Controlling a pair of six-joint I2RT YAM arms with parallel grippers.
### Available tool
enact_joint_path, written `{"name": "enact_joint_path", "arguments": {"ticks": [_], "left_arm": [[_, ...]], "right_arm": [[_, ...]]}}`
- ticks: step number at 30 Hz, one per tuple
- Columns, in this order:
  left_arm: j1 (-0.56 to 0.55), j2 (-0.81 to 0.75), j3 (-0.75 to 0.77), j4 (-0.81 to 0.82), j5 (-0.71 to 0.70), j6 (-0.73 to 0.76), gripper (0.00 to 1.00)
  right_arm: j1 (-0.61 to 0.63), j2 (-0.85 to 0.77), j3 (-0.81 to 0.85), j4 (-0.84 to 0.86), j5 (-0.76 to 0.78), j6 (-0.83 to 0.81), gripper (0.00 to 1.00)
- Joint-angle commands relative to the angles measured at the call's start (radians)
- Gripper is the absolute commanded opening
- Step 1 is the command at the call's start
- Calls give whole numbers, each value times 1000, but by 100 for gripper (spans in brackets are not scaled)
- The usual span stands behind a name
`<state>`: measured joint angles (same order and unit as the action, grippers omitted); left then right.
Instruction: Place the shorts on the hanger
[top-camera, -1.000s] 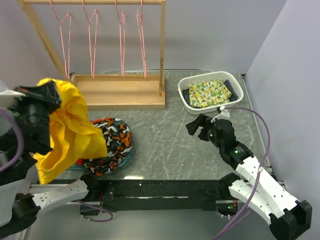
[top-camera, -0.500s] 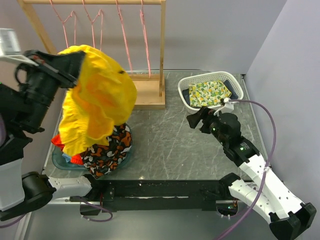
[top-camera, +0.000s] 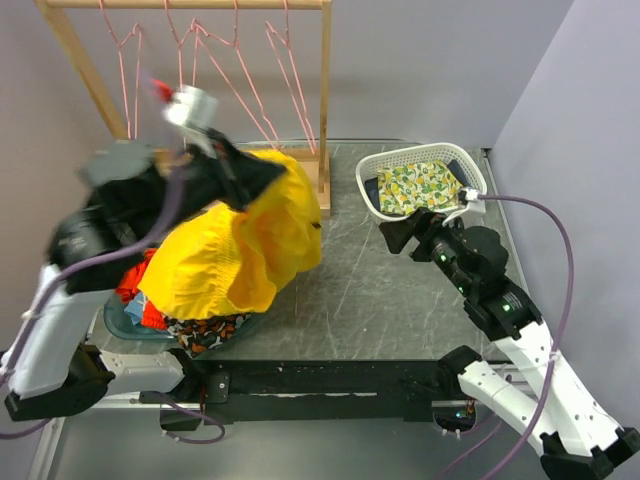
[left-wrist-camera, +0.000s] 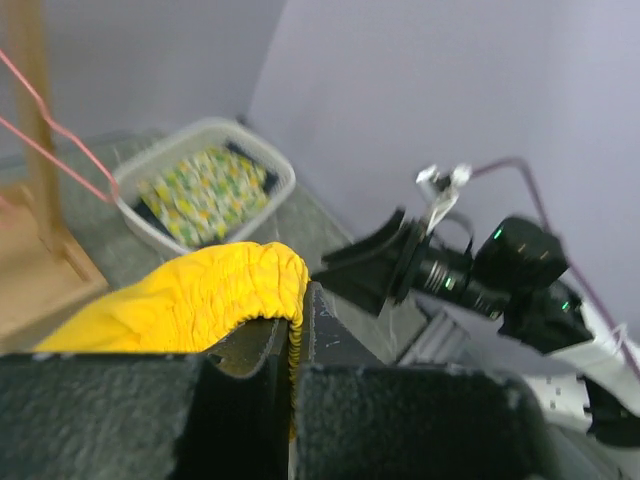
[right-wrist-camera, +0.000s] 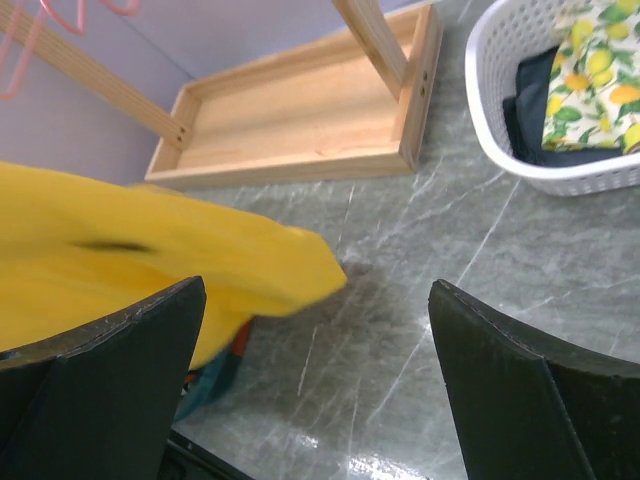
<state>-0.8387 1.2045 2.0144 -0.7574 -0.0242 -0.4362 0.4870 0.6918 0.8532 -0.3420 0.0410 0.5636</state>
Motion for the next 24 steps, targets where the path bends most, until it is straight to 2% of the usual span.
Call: {"name": "enact_joint_path", "arguments": {"ticks": [1,4,5,6,7,9,11,14,18,24], "left_arm": [[-95,38,-210,167,87,-70,1],[-172,101,-324,227,64,-87,2],[-181,143,-369,231,40,-96,5],[-186,159,-399,242,27,-108,20],[-189,174,-429,250,-2,-134,23],[-189,199,-518,259,-94,-159,47],[-191,205,-580,256,-132,-176,57],[-192,173,-658,233,-152,-184,66],[-211,90,-770,176,-192,-188,61],[-345,46,-884,20,-276,-292,54]], "right_arm": [[7,-64,52,-43,65,-18,100],[7,-101,32,-87,138,4,100],[7,-122,18,-104,154,21,100],[7,-135,1,-107,161,30,100],[5,-149,-41,-107,165,36,100],[5,-181,-91,-107,169,61,100],[7,-195,-157,-107,163,85,100],[7,-189,-224,-106,140,113,100],[7,-169,-310,-74,105,137,100],[18,-103,-422,0,117,182,98]]}}
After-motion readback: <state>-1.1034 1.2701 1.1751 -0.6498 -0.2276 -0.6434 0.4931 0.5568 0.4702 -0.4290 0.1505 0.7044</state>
